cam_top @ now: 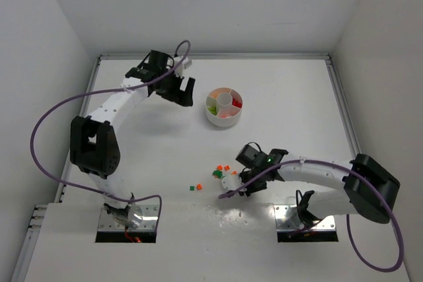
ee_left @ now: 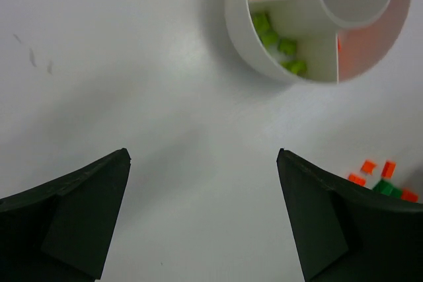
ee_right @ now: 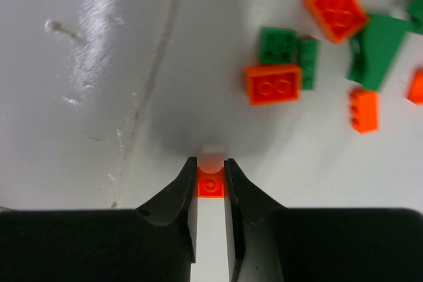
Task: Sort the legos into containers by color
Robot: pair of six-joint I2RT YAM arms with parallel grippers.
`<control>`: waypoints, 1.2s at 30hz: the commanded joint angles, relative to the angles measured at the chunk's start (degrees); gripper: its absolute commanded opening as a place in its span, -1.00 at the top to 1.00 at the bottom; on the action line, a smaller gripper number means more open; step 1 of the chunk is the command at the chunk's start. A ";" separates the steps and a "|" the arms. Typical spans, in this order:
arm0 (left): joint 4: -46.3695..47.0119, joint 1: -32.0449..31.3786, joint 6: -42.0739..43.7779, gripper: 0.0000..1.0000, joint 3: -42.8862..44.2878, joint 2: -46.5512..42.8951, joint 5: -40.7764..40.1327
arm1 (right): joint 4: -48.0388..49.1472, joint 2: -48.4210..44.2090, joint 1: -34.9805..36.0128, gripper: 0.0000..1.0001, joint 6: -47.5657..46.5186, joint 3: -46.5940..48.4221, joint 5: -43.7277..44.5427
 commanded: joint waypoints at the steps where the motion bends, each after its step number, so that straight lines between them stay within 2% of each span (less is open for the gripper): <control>1: -3.86 -0.61 9.26 -0.99 -3.71 -5.78 5.55 | -0.08 -1.50 -1.19 0.85 9.10 7.05 0.77; 8: -14.58 -1.94 27.13 -0.99 -13.73 -14.22 8.89 | 0.78 0.86 -9.61 0.95 26.50 18.66 -3.80; 11: -15.12 -2.47 29.86 -0.99 -16.63 -18.87 8.89 | 2.37 3.06 -13.57 1.00 34.06 21.48 -5.03; 14: -12.14 -2.47 31.62 -0.99 -23.13 -25.46 8.89 | 2.38 5.61 -20.51 1.00 40.39 24.72 -7.49; 21: -5.36 -2.47 30.30 -0.99 -31.22 -35.83 6.96 | 6.50 10.44 -28.69 1.00 53.83 36.32 -6.36; 26: -4.75 -3.86 30.30 -0.99 -31.93 -36.38 7.58 | 8.26 16.59 -29.23 1.00 55.00 46.17 -5.57; 27: -5.27 -5.44 29.00 -0.99 -31.93 -35.16 5.14 | 8.26 18.43 -29.23 1.00 55.00 47.13 -5.04; 31: -8.18 -8.88 26.53 -0.99 -28.51 -29.26 3.97 | 8.26 20.90 -29.23 1.00 55.61 48.55 -2.94; 36: -5.98 -11.34 24.94 -0.99 -28.51 -29.26 0.99 | 8.87 21.43 -29.23 1.00 55.61 47.85 0.23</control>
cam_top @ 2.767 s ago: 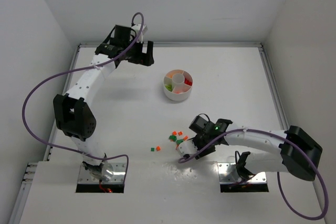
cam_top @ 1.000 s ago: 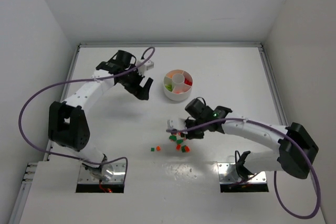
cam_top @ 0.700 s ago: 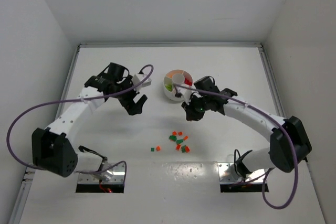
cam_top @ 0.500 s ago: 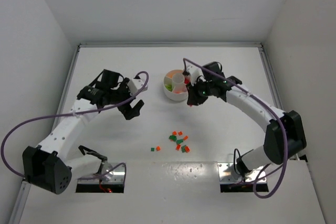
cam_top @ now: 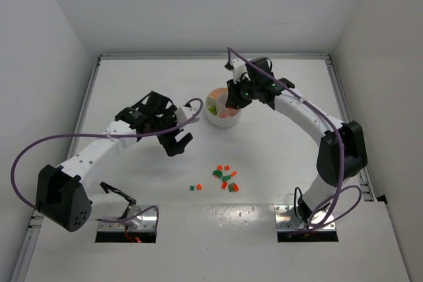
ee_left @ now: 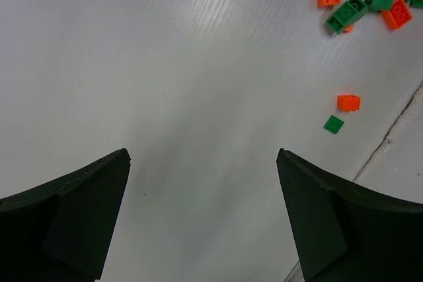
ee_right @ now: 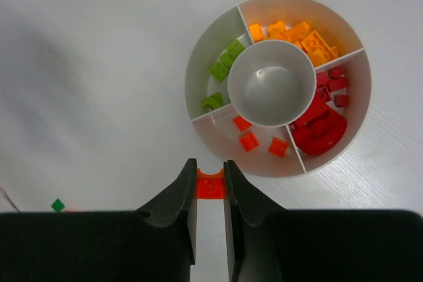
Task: Sort the legos into containers by color
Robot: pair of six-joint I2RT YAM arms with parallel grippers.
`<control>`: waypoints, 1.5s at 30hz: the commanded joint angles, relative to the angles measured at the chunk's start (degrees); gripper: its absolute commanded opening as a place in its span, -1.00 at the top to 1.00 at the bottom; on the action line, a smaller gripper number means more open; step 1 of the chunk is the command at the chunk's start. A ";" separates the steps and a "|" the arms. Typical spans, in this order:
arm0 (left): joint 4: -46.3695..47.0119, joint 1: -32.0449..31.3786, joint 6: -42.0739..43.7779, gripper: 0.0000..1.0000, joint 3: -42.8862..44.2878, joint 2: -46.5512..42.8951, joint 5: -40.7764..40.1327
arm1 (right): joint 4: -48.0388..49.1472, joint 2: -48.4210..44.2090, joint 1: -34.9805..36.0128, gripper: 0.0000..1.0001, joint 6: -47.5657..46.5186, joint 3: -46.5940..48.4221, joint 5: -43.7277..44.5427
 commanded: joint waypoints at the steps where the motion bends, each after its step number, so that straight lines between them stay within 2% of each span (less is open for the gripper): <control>1: 2.21 -2.03 -1.44 -0.99 2.22 -1.45 -3.01 | 1.49 0.21 -0.07 1.00 1.25 0.29 2.55; 8: 3.80 -3.97 -3.54 -0.99 1.61 0.21 -3.73 | 1.49 1.88 0.46 0.97 0.73 0.28 3.17; 13: 3.80 -6.26 -4.16 -0.99 2.66 1.97 -5.13 | 1.49 3.02 0.46 0.85 0.73 -0.33 4.22; 17: 3.80 -7.39 -4.69 -0.99 2.66 1.97 -5.66 | 1.49 4.07 0.46 0.68 0.73 -0.33 4.75; 21: 3.80 -7.40 -4.69 -0.99 2.14 1.97 -5.66 | 1.49 4.61 0.46 0.36 0.73 0.81 5.28; 24: 3.80 -7.93 -4.69 -0.99 2.14 1.97 -5.05 | 1.49 5.13 0.46 0.21 0.73 1.43 5.28; 26: 3.80 -8.53 -4.69 -0.99 1.52 1.97 -5.04 | 1.49 5.13 0.46 0.18 1.25 1.43 5.28; 33: 1.79 -15.74 -2.84 -0.99 -0.85 1.97 -6.36 | 1.49 2.42 0.46 0.16 1.25 2.48 4.13; 36: -0.41 -19.87 -3.55 -0.88 -1.46 3.99 -6.89 | 1.49 -0.04 -0.68 0.16 0.56 3.54 7.38; 38: -1.20 -22.76 -5.12 -0.67 -1.47 6.53 -7.59 | 1.49 -0.66 -1.56 0.16 -0.24 4.23 9.04; 41: -1.21 -25.32 -6.71 -0.67 -0.95 10.48 -9.17 | 1.49 -1.19 -3.93 0.16 -0.24 4.24 9.06; 45: -1.73 -29.89 -9.52 -0.67 0.29 15.59 -9.88 | 1.49 -1.72 -6.39 0.03 -0.24 4.24 9.06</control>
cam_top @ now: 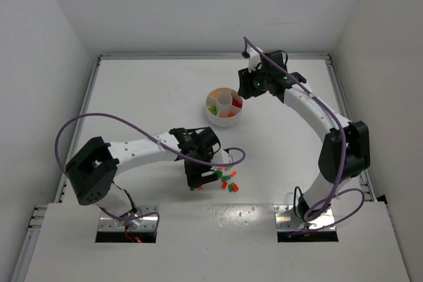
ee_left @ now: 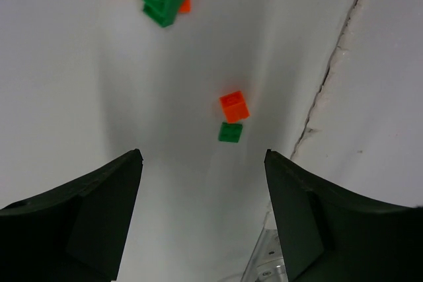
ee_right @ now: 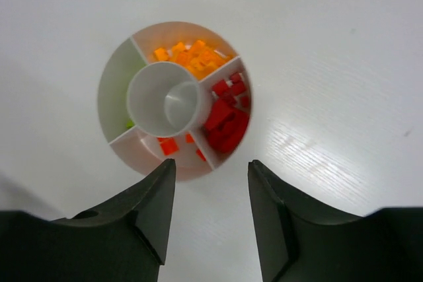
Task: Sort the legos into containers by color
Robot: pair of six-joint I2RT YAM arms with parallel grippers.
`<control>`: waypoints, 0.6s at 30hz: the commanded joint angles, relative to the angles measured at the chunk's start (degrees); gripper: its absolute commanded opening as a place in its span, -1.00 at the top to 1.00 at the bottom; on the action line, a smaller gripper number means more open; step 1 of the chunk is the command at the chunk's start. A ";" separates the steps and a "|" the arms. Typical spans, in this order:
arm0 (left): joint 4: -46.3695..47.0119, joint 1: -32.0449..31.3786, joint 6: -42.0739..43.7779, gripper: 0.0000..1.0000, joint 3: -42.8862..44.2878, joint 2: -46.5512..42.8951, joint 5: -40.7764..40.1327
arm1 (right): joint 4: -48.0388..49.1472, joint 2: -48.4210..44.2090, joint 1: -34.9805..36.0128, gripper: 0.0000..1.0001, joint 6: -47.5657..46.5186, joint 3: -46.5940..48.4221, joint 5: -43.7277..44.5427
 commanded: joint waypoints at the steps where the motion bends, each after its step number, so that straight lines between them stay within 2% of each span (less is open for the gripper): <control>1: -1.32 -2.81 -3.55 -0.60 1.21 2.54 -0.20 | 0.99 -2.25 -2.27 0.01 -0.20 1.99 0.71; 6: -0.26 -6.15 -8.29 -0.52 1.21 4.75 -0.80 | 0.37 -3.29 -4.64 -0.17 0.32 1.46 0.70; 8: 0.26 -6.86 -8.83 -0.49 1.74 6.50 -1.33 | -0.15 -3.30 -5.26 -0.31 0.33 1.46 0.01; 12: 1.49 -8.09 -10.85 -0.44 1.74 8.18 -1.86 | -0.15 -3.83 -6.40 -0.33 0.33 0.93 -1.22; 18: 3.51 -8.09 -11.99 -0.21 2.26 11.07 -5.02 | -0.68 -4.35 -6.93 -0.33 0.33 0.32 -1.85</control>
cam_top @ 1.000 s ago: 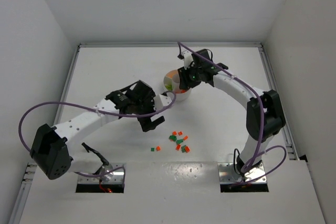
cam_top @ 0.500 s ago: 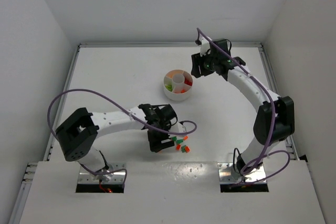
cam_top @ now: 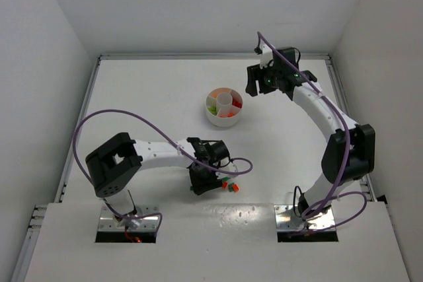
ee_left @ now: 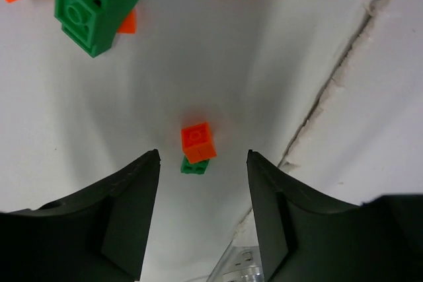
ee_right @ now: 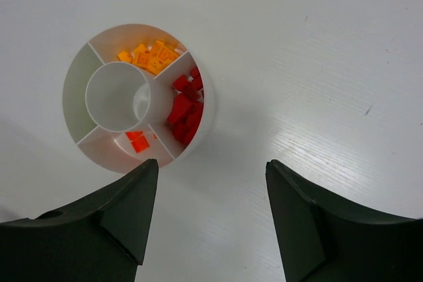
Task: Sort the legos into containers by color
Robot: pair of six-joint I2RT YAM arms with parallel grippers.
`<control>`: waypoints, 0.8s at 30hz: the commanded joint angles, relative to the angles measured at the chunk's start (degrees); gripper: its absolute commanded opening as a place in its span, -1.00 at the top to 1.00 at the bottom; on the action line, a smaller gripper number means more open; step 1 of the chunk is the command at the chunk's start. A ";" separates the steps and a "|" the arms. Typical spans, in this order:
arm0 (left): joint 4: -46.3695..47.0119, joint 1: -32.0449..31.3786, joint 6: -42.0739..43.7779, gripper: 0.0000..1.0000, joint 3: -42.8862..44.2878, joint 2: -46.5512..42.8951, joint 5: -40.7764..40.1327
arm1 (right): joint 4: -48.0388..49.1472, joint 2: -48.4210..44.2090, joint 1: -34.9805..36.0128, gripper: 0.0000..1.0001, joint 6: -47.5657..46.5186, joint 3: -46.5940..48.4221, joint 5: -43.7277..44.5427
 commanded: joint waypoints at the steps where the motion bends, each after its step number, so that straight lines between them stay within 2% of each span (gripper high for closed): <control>1: 2.12 -0.62 -1.70 -0.19 2.13 1.13 -2.12 | 0.67 -2.72 -0.31 -0.33 0.33 -0.20 -1.10; 6: 2.64 -0.62 -1.70 0.04 2.75 2.36 -2.12 | 0.67 -3.24 -0.84 -0.31 0.33 -0.21 -1.10; 15: 3.17 -1.15 -1.70 0.18 2.23 4.21 -2.65 | 0.67 -3.24 -1.36 -0.28 -0.81 -0.74 -0.58; 19: 3.17 -1.15 -0.39 0.34 2.22 4.21 -2.56 | 0.67 -3.24 -1.36 -0.26 -0.81 -0.74 -0.58; 24: 2.65 0.61 2.16 0.51 4.23 -1.66 -1.85 | 0.67 -3.24 -1.88 -0.26 -0.81 -0.74 -0.58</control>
